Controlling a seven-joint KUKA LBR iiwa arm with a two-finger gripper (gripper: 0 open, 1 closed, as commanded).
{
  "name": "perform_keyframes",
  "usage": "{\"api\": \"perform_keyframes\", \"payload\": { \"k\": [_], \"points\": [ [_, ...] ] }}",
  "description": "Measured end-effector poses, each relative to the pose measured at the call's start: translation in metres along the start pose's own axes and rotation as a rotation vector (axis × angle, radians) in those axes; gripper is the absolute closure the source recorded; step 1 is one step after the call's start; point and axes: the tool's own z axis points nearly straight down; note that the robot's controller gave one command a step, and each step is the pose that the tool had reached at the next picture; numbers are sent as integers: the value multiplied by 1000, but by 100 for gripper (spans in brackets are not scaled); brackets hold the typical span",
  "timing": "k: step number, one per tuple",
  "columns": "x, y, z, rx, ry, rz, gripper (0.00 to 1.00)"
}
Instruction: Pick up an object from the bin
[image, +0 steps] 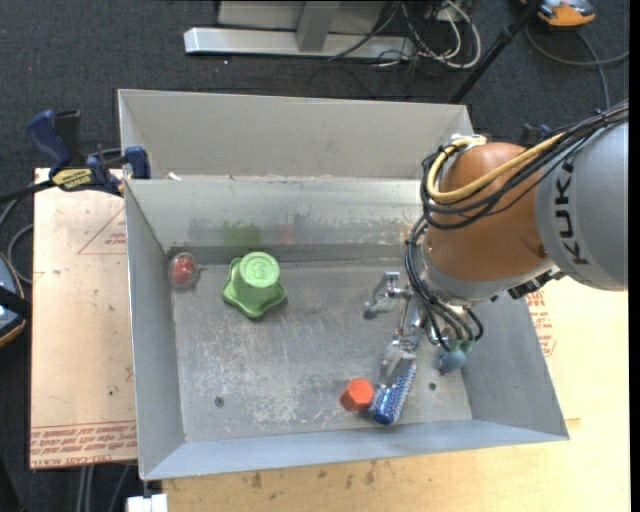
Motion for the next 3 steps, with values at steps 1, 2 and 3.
{"api": "perform_keyframes", "payload": {
  "k": [1, 2, 3],
  "points": [
    [11, -75, 111, 2, -7, -762, 0],
    [10, -73, 110, 2, -9, -764, 100],
    [-2, -82, -48, 7, -16, -782, 100]
  ]
}}
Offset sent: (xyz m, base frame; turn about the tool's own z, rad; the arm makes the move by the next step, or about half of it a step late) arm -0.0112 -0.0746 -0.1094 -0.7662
